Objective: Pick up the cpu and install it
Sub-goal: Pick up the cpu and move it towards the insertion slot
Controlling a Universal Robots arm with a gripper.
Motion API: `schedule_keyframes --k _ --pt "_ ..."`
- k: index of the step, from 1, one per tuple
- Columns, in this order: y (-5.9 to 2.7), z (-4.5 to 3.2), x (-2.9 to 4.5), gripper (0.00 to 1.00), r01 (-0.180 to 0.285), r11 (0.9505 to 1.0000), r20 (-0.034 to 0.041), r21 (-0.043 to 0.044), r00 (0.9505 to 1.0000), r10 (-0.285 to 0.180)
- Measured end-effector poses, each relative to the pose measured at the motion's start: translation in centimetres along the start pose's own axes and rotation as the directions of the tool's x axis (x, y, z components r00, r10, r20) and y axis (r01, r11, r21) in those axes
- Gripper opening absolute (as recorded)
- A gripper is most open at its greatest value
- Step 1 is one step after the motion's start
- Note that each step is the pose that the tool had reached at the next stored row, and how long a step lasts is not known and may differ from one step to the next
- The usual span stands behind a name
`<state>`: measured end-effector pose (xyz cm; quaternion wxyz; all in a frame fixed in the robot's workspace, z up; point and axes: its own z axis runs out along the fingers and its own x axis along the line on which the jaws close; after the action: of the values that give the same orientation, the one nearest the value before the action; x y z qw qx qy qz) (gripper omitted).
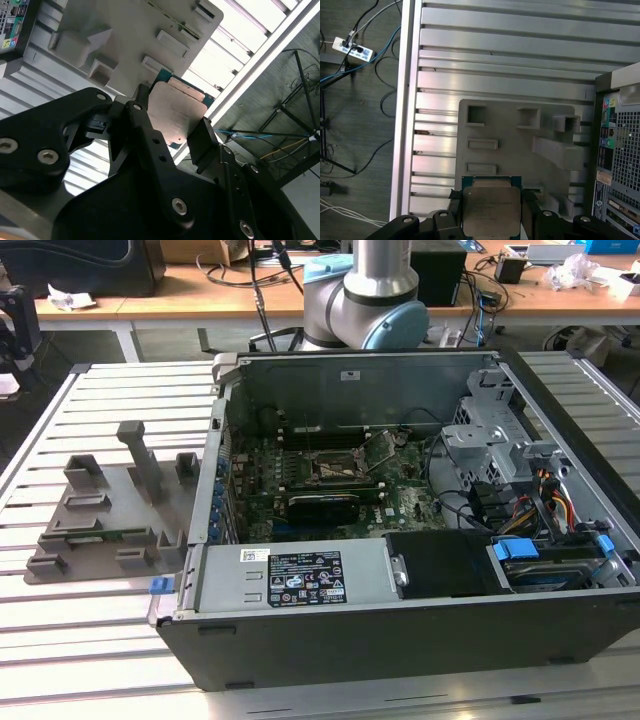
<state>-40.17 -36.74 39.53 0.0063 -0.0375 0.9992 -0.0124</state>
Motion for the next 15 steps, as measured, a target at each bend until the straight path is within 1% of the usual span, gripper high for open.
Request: schedule_keyframes --k 1,2,5,7,8,11,15 --pt "-0.02 0.0 -0.25 0.55 0.0 1.0 -0.0001 0.0001 1.0 0.0" --pt "-0.04 0.01 -0.74 0.55 0.0 1.0 0.0 0.0 1.0 0.0" --pt "-0.13 0.04 -2.76 0.55 0.0 1.0 -0.0005 0.0003 1.0 0.0" --pt "-0.18 0.05 -3.6 0.55 0.0 1.0 -0.0009 0.0004 1.0 0.0" --pt "-0.22 0.06 -4.22 0.55 0.0 1.0 -0.0011 0.0004 1.0 0.0" --pt "-0.27 0.08 -4.97 0.55 0.0 1.0 -0.0015 0.0003 1.0 0.0" --pt "-0.32 0.09 -5.67 0.55 0.0 1.0 -0.0015 0.0003 1.0 0.0"
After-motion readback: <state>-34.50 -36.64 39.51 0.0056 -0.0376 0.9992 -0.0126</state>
